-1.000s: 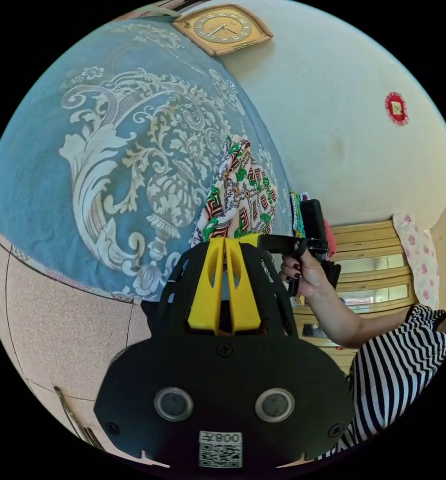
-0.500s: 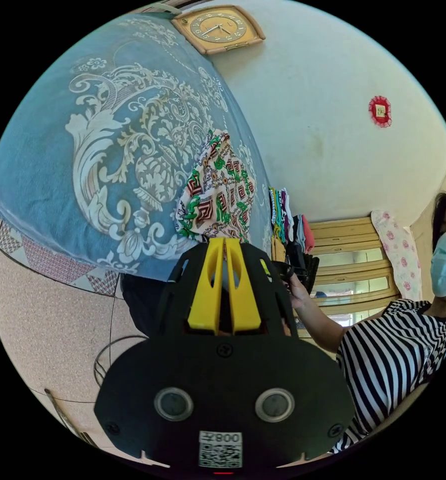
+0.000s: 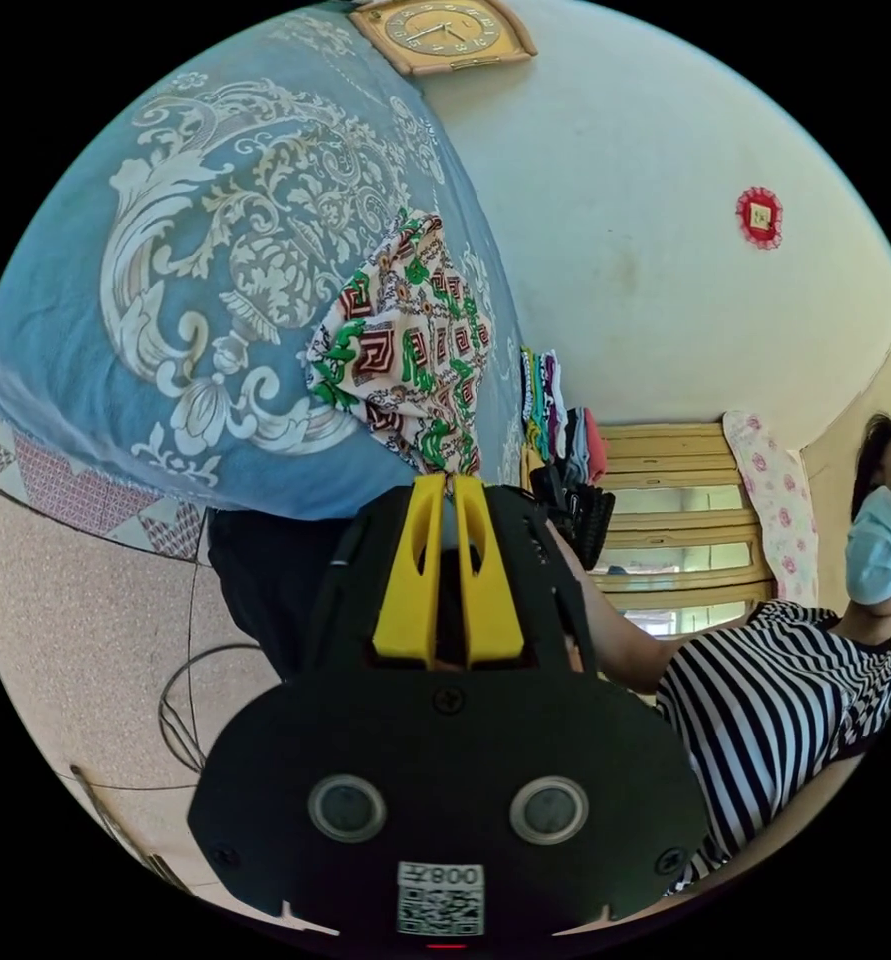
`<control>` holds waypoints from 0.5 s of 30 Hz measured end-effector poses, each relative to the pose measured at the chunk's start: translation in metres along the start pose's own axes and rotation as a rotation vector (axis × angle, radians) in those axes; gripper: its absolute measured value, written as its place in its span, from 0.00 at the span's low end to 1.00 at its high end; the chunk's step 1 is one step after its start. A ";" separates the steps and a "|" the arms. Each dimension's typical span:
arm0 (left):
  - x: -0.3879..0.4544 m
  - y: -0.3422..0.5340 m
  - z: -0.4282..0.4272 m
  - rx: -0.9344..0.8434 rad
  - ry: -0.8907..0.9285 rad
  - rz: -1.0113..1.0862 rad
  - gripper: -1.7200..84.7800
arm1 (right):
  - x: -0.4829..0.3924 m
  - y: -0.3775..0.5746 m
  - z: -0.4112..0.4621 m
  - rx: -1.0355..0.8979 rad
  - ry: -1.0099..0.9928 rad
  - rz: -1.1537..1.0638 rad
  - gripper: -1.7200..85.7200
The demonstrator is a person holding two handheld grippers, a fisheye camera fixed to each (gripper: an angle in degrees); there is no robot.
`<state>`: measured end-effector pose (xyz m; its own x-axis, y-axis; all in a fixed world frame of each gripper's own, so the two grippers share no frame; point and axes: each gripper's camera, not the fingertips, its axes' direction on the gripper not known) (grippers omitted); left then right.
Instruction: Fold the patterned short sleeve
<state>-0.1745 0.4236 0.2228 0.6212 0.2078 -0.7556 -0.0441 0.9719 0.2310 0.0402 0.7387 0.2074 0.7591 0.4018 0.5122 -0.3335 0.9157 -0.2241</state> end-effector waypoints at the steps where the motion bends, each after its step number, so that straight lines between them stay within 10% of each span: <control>1: -0.002 0.001 -0.001 0.000 0.024 -0.010 0.06 | -0.002 0.003 -0.002 -0.001 -0.009 -0.002 0.04; 15: -0.054 0.006 -0.003 0.111 0.353 -0.265 0.16 | -0.083 0.079 -0.074 0.057 -0.202 -0.128 0.03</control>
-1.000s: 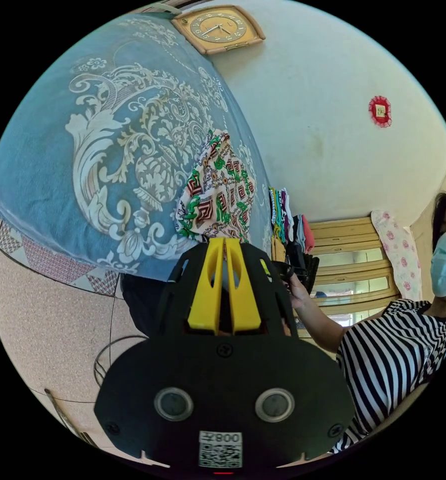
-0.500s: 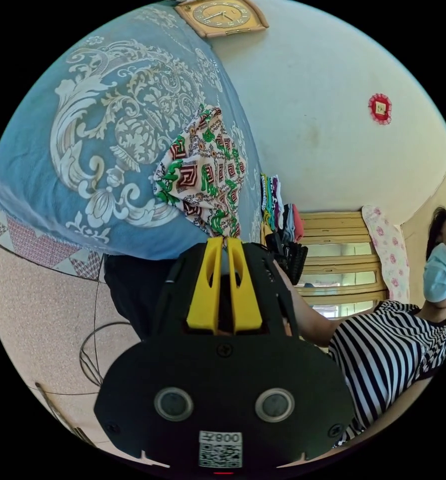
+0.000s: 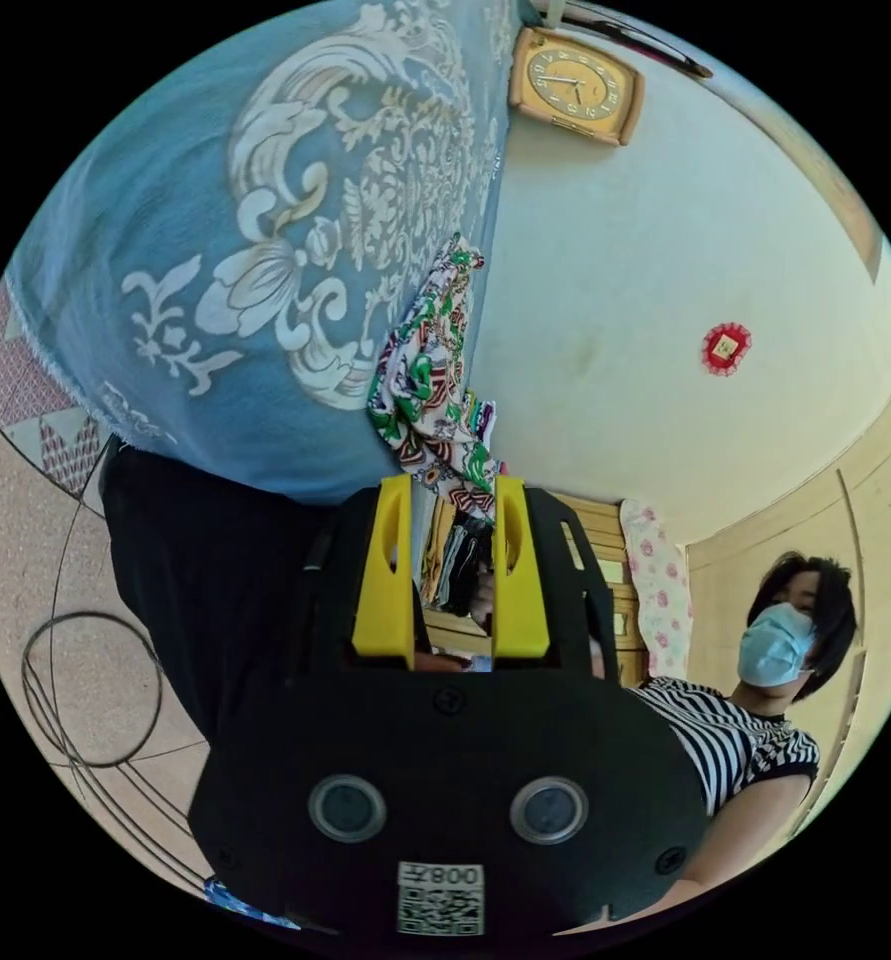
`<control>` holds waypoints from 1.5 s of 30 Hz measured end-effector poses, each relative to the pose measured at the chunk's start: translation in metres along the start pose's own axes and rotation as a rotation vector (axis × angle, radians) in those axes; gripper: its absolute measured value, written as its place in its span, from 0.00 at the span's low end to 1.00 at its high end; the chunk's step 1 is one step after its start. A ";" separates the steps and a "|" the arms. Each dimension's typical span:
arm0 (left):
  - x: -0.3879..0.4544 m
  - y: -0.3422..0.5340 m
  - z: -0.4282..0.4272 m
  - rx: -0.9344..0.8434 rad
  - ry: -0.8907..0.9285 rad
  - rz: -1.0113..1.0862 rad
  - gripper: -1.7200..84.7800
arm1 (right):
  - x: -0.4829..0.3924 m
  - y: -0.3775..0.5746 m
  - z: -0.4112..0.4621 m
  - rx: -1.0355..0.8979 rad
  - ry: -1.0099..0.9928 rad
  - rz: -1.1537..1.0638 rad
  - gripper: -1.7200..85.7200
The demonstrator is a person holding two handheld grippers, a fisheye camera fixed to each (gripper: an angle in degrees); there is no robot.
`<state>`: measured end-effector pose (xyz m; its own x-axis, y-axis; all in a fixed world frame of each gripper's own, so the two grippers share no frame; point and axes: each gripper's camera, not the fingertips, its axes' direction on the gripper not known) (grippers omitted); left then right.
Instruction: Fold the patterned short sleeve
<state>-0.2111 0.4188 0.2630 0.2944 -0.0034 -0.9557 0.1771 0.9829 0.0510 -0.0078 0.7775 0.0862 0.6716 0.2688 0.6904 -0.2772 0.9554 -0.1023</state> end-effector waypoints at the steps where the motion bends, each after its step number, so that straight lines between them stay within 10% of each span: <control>1: -0.003 -0.001 0.001 0.009 0.014 -0.018 0.16 | -0.004 0.002 -0.001 0.001 -0.001 -0.002 0.03; 24: 0.010 0.024 0.022 0.231 0.198 -0.171 0.09 | -0.159 0.068 -0.019 0.023 -0.042 -0.077 0.03; 45: 0.181 0.118 0.067 0.076 0.222 0.186 0.06 | -0.340 0.215 -0.079 0.126 -0.071 -0.185 0.03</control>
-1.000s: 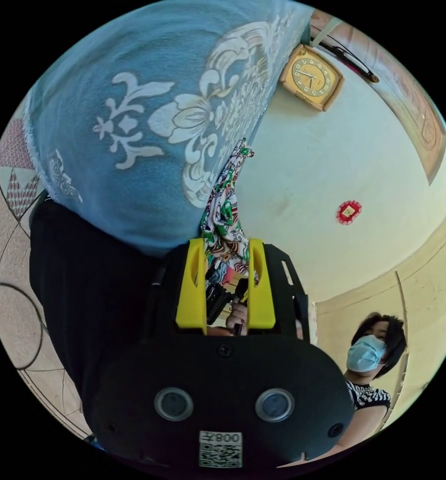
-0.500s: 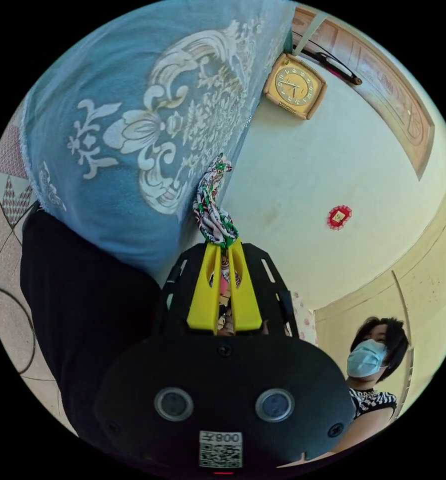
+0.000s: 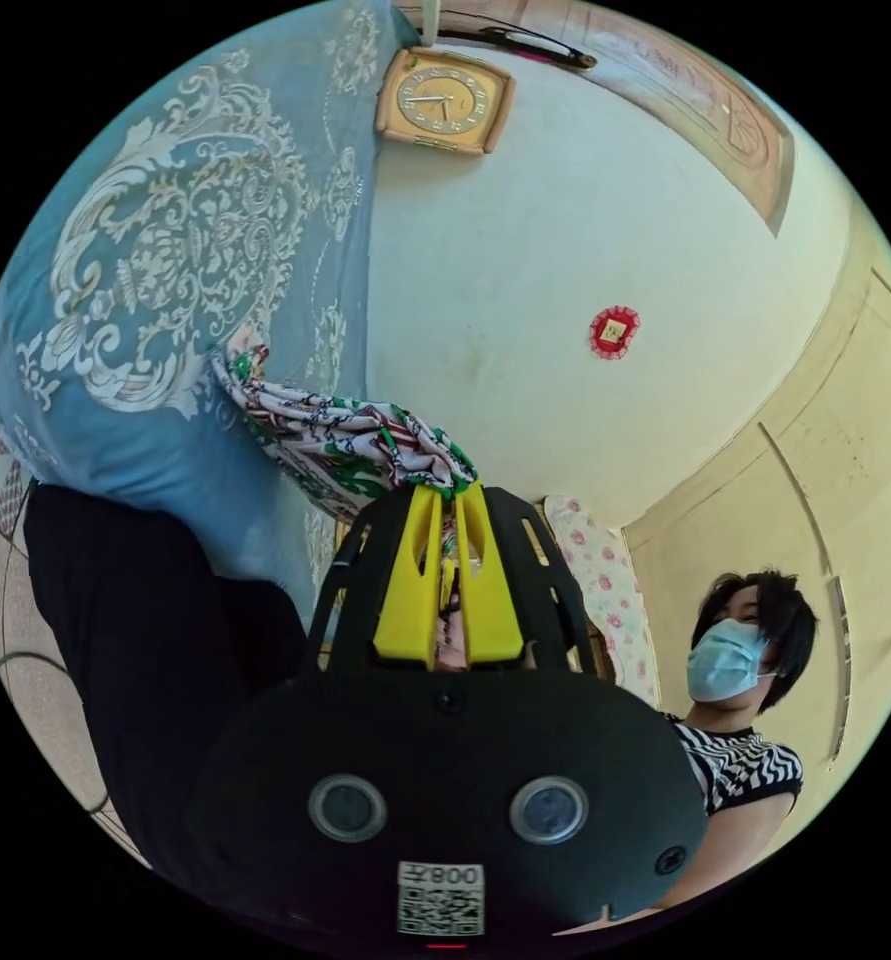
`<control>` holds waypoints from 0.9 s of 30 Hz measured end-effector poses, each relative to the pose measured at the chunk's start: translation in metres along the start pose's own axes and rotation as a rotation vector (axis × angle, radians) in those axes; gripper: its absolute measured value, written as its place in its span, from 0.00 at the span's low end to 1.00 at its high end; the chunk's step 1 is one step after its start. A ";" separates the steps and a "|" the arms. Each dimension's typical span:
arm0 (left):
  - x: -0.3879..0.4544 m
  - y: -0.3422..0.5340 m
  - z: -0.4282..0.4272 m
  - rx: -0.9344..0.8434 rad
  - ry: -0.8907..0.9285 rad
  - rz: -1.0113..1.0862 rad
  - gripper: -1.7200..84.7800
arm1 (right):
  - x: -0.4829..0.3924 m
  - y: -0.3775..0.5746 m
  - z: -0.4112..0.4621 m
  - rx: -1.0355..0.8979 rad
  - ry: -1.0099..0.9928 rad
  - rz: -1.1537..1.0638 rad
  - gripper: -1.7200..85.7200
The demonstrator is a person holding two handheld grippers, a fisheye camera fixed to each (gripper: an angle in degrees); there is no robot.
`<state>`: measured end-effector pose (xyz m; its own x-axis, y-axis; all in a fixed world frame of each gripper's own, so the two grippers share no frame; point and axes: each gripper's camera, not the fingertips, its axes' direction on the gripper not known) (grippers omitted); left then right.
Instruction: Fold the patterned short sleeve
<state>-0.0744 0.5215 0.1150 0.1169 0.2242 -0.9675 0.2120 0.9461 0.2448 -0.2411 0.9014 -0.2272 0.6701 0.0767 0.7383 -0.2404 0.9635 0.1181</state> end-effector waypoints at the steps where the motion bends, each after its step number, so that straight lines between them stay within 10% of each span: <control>1: 0.011 0.005 0.008 -0.014 0.013 0.021 0.05 | -0.009 0.003 -0.002 0.004 0.001 -0.013 0.03; 27: 0.134 0.124 0.245 -0.363 0.125 0.175 0.05 | -0.298 0.155 -0.142 0.295 0.021 -0.297 0.03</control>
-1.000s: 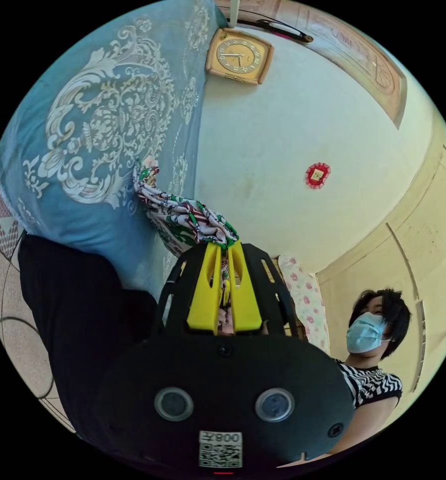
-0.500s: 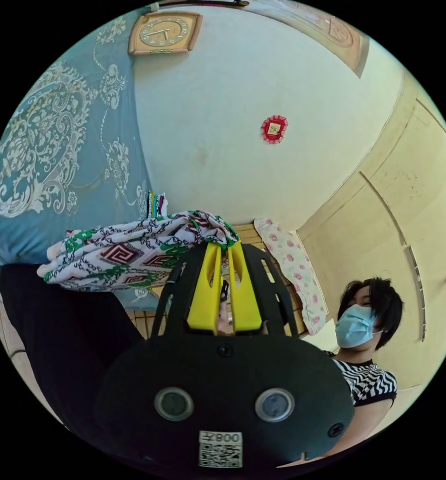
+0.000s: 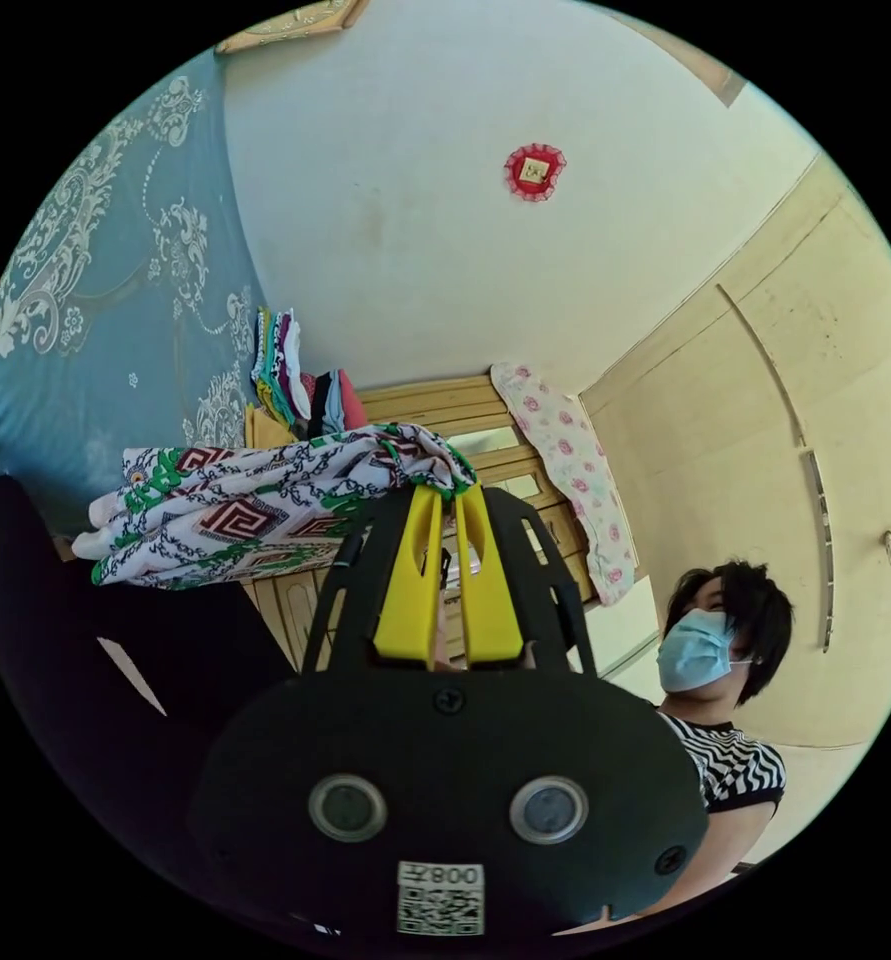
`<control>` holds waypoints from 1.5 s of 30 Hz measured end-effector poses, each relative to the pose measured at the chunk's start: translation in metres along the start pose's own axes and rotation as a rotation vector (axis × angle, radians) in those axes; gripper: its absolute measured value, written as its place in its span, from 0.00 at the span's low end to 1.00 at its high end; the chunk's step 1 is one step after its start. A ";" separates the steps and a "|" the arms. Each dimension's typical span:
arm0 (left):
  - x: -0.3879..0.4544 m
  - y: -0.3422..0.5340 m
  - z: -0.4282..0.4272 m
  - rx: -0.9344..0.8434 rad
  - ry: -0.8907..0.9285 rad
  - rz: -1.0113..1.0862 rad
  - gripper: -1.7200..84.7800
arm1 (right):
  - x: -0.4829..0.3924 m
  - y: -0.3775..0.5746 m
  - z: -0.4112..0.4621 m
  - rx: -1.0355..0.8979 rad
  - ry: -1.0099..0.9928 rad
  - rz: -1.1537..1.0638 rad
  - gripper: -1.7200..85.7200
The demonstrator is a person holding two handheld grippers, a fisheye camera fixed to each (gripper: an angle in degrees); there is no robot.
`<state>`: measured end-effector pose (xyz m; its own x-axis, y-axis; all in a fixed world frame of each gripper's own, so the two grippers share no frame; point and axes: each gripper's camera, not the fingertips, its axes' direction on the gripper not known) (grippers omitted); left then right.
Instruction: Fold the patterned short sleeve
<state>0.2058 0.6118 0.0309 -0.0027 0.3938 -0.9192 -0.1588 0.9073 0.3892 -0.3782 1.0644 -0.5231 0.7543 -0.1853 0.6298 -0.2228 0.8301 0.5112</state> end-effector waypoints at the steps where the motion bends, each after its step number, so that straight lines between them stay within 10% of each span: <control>1: 0.000 -0.003 0.016 -0.018 0.004 -0.002 0.05 | -0.004 -0.001 -0.005 0.010 0.002 -0.002 0.03; 19: -0.073 -0.106 0.257 -0.219 -0.034 -0.148 0.05 | -0.049 -0.111 -0.128 0.184 0.073 0.064 0.03; 27: -0.142 -0.257 0.399 -0.221 -0.092 -0.155 0.05 | -0.003 -0.332 -0.188 0.130 0.157 0.079 0.03; 38: -0.113 -0.526 0.680 -0.223 -0.030 0.388 0.05 | -0.062 -0.694 -0.293 0.118 0.482 -0.287 0.03; 45: -0.288 -0.557 0.787 -0.326 -0.195 0.195 0.05 | 0.097 -0.749 -0.366 0.129 0.725 0.023 0.03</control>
<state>1.0721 0.1089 0.1261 0.1187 0.6021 -0.7895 -0.4777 0.7317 0.4862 0.0882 0.6171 -1.0585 0.9575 0.2626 0.1196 -0.2808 0.7529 0.5952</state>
